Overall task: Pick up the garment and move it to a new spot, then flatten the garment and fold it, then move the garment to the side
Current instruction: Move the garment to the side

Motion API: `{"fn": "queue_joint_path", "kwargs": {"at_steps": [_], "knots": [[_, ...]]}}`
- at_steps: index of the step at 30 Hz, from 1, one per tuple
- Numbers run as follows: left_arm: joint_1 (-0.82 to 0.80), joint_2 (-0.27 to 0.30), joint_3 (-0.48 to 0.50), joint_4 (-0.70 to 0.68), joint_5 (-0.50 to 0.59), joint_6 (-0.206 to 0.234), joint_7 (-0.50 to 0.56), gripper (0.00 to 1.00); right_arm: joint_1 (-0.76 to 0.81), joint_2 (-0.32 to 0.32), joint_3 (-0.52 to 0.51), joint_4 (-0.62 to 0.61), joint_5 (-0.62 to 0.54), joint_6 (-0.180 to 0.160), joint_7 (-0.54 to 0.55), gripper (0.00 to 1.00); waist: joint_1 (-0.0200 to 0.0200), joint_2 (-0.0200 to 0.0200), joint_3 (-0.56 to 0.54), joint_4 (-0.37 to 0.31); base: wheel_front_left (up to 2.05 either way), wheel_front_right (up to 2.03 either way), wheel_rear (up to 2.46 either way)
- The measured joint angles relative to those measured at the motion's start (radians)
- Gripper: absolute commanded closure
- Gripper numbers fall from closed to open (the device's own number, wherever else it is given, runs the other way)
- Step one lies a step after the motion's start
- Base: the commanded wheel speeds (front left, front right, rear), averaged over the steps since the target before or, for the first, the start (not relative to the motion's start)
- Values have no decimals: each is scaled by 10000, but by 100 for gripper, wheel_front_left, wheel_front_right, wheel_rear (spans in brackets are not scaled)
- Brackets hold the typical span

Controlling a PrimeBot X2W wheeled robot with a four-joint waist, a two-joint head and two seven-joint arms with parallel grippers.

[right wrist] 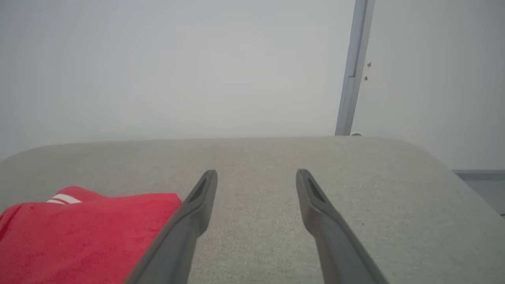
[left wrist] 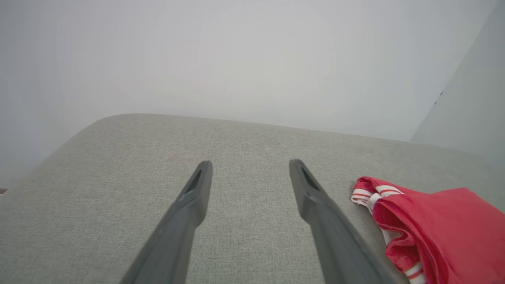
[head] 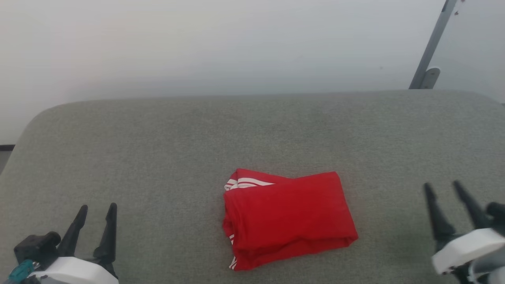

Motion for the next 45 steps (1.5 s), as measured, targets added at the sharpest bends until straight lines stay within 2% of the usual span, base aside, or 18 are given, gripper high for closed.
{"fn": "queue_joint_path", "kwargs": {"at_steps": [7,14,22,29,30,31,32,40,45], "knots": [[-177,-31,-324,-25,0,0,0,0,-569,-132,1553,-82,1151,0,1848,0,0,0,188,289,0,0,0],[-577,-159,-769,-29,-2,0,0,0,-1607,-694,2681,-274,2119,-2,4199,0,0,0,716,675,0,0,0],[-1174,-418,-1315,84,-17,0,0,0,-2533,-1250,3214,305,2316,-2,7388,0,0,0,1397,1281,0,0,0],[-1491,-533,-1515,236,-65,0,-2,0,-2965,-1131,3256,593,2399,-2,9256,0,0,0,1938,1731,0,0,0],[-1537,-558,-1524,261,-90,0,0,0,-3011,-1097,3252,589,2399,-2,9398,9,0,0,2002,1775,0,0,0],[-1597,-591,-1526,261,-100,0,0,0,-3066,-1070,3225,598,2391,-2,9484,82,0,0,2064,1809,0,0,0],[-1640,-602,-1521,267,-100,0,0,0,-3102,-1037,3198,606,2349,-2,9536,100,0,0,2121,1837,0,0,0],[-1882,-568,-1524,314,-96,0,0,0,-3216,-788,2834,228,2096,13,9574,100,0,0,2317,1710,0,0,0],[-2228,-439,-1651,192,-25,0,0,0,-3283,-1091,2167,-65,1758,12,9534,100,0,-1,2433,1404,0,0,0]]}}
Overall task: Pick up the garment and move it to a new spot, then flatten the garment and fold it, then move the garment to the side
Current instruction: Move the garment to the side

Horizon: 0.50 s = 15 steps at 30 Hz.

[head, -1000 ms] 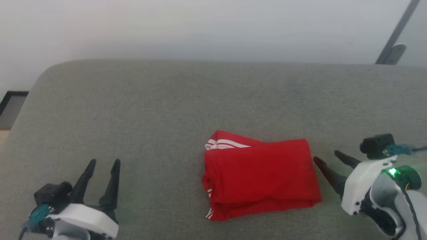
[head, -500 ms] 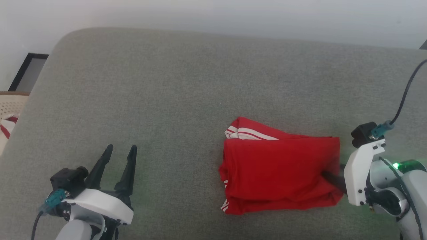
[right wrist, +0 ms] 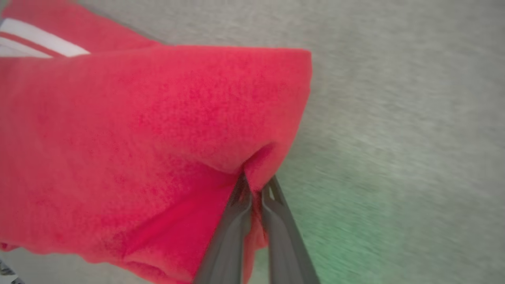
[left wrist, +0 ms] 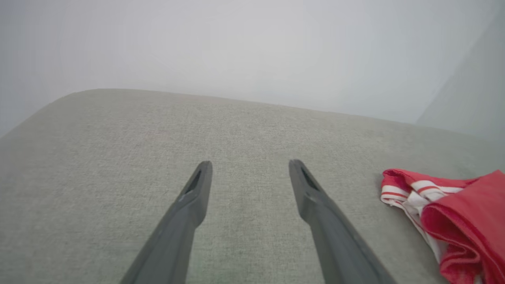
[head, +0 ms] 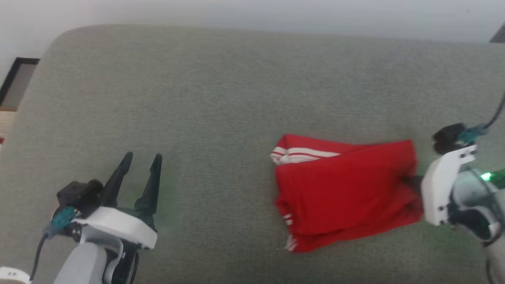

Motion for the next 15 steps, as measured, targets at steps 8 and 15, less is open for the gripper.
{"fn": "queue_joint_path", "kwargs": {"at_steps": [8,15], "knots": [[-881,65,-654,-142,90,0,-2,0,-476,-767,-1089,33,-558,-4,-142,100,0,0,364,-710,0,0,0],[-1973,105,-1536,-153,102,0,-2,0,-1449,-1486,-1519,629,-907,-4,-510,100,0,0,853,-1525,0,0,0]]}}
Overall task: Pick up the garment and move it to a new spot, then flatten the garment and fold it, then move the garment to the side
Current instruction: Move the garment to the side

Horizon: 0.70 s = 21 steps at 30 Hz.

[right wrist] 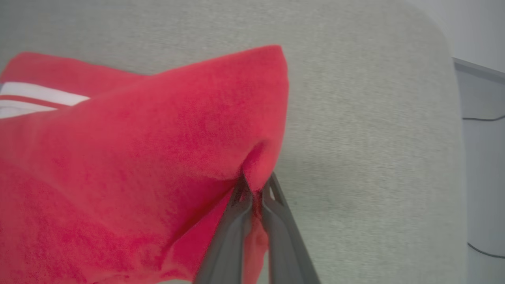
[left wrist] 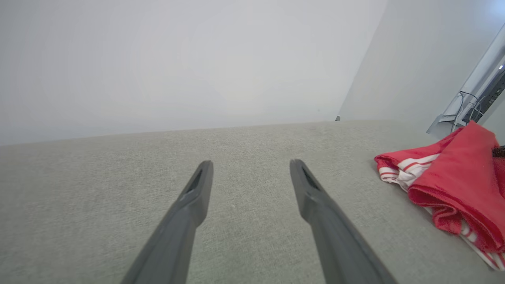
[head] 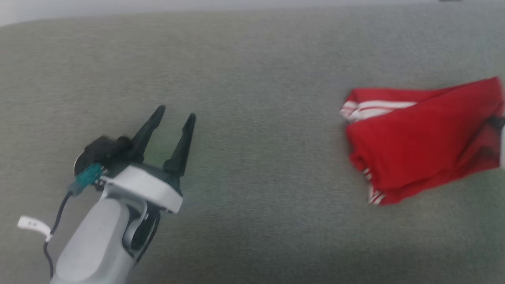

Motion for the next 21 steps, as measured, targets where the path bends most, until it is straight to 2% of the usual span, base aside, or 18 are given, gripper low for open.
{"fn": "queue_joint_path", "kwargs": {"at_steps": [14,21], "knots": [[-2348,314,-1967,322,-190,0,2,0,-2217,-920,86,2178,-1177,2,-2148,100,0,0,1319,-1586,0,0,0],[-3176,460,-2690,485,-311,0,0,0,-3099,-1016,123,3588,-2109,0,-3427,100,0,0,1987,-2032,0,0,0]]}}
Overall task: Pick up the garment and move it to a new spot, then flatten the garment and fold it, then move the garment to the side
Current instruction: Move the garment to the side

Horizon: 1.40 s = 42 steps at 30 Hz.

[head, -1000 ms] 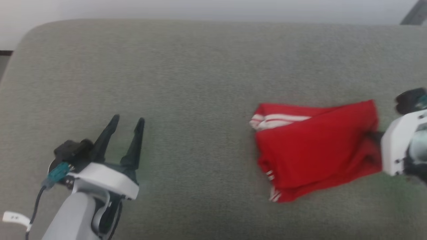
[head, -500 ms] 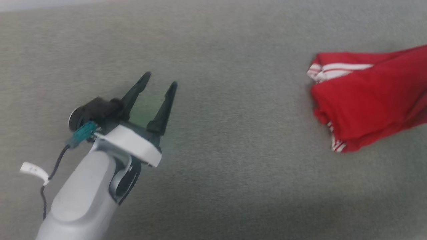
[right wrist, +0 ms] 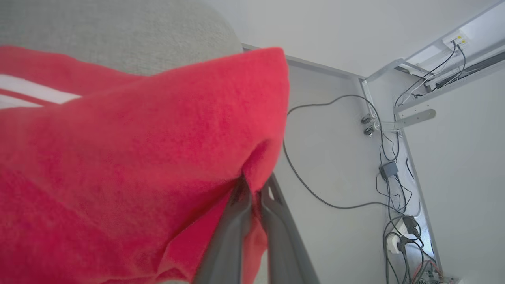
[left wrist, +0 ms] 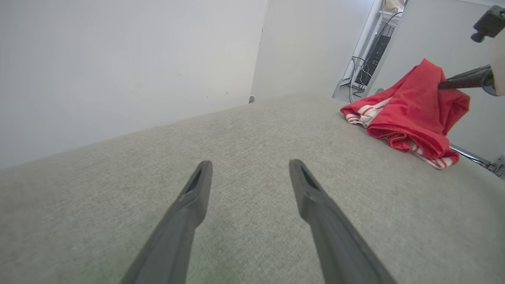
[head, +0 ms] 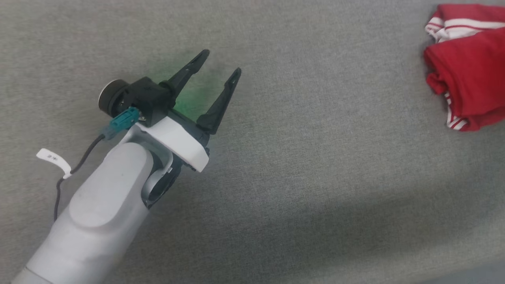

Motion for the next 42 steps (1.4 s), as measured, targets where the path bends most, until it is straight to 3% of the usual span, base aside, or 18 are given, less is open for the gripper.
{"fn": "queue_joint_path", "kwargs": {"at_steps": [16,17,20,22,23,29,42], "knots": [[-510,71,-387,167,-178,0,0,0,-1436,828,426,3302,-1018,0,-1971,100,0,0,525,168,0,0,0],[-510,73,-382,167,-184,0,0,0,-1547,825,414,3505,-1070,0,-2096,94,0,0,513,205,0,0,0],[-502,140,-295,184,-194,0,0,0,-1822,832,405,3950,-1198,0,-2339,56,0,0,426,282,0,0,0],[-455,188,-209,173,-217,0,2,0,-2009,821,397,4205,-1290,0,-2454,11,0,0,343,321,0,0,0],[-404,198,-155,153,-219,0,2,0,-2087,817,374,4318,-1306,0,-2569,0,0,0,295,339,0,0,0],[-24,259,245,58,-222,0,0,0,-2391,836,520,4763,-1361,0,-2911,0,0,0,-97,464,0,0,0],[1881,234,1735,-148,-144,0,0,0,-1613,1843,1175,4082,282,0,-4447,0,0,0,-1739,867,0,0,0]]}}
